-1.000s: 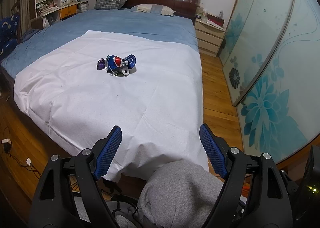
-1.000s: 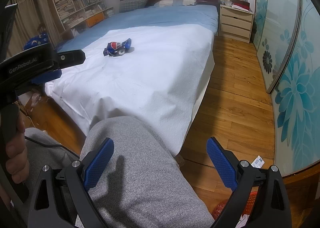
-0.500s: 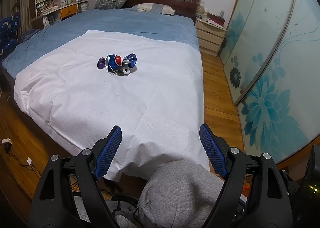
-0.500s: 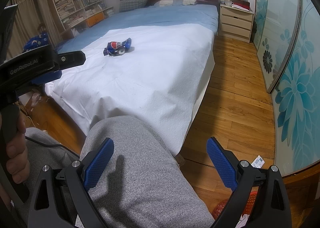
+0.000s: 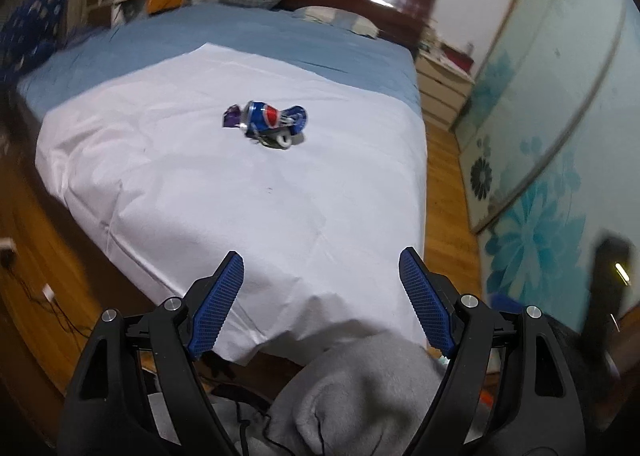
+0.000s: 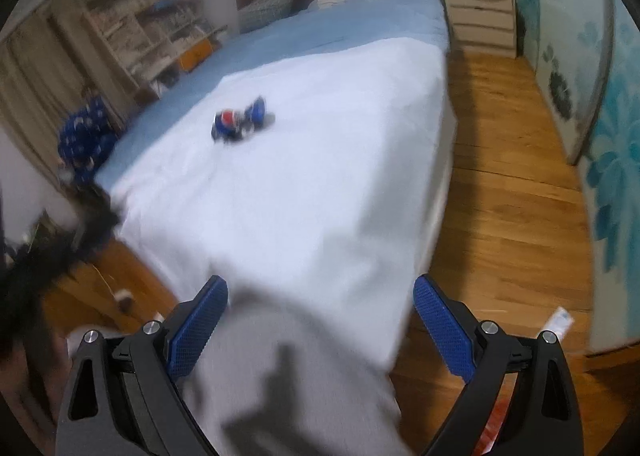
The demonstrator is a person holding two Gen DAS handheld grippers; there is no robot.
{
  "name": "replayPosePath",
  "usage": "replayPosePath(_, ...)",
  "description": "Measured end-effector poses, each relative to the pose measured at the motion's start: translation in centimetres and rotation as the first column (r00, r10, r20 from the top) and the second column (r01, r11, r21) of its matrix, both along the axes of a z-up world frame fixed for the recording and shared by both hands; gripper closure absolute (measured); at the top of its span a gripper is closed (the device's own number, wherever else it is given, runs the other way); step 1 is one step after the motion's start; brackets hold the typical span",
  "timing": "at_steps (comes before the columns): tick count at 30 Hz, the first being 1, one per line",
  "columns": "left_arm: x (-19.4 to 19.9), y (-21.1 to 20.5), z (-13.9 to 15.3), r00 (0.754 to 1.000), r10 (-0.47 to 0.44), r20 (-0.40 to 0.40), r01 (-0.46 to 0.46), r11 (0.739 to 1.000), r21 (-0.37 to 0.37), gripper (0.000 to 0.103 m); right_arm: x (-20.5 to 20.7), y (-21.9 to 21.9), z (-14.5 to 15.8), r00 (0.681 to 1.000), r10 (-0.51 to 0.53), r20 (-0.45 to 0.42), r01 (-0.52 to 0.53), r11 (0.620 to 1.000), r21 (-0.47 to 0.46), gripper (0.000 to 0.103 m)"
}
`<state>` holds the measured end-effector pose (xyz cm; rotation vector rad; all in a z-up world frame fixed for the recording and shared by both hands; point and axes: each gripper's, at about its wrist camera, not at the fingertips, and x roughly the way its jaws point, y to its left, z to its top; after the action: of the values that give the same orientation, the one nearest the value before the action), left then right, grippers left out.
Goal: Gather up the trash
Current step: 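Lower the right tool onto the Pepsi can and close it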
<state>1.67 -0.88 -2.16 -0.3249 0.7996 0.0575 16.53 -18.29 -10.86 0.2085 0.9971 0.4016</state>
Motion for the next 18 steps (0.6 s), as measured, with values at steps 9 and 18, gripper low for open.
replayPosePath(9,1.8,4.4,-1.3,0.993,0.115,-0.038,-0.117,0.992,-0.056,0.023,19.3,10.7,-4.0,0.986,0.032,-0.166,0.009,0.971,0.239,0.009)
replayPosePath(18,2.9,5.2,-2.2,0.991,0.114,-0.070,-0.117,0.992,-0.052,0.023,28.0,18.4,-8.9,0.967,-0.014,-0.255,0.081,0.963,0.256,0.010)
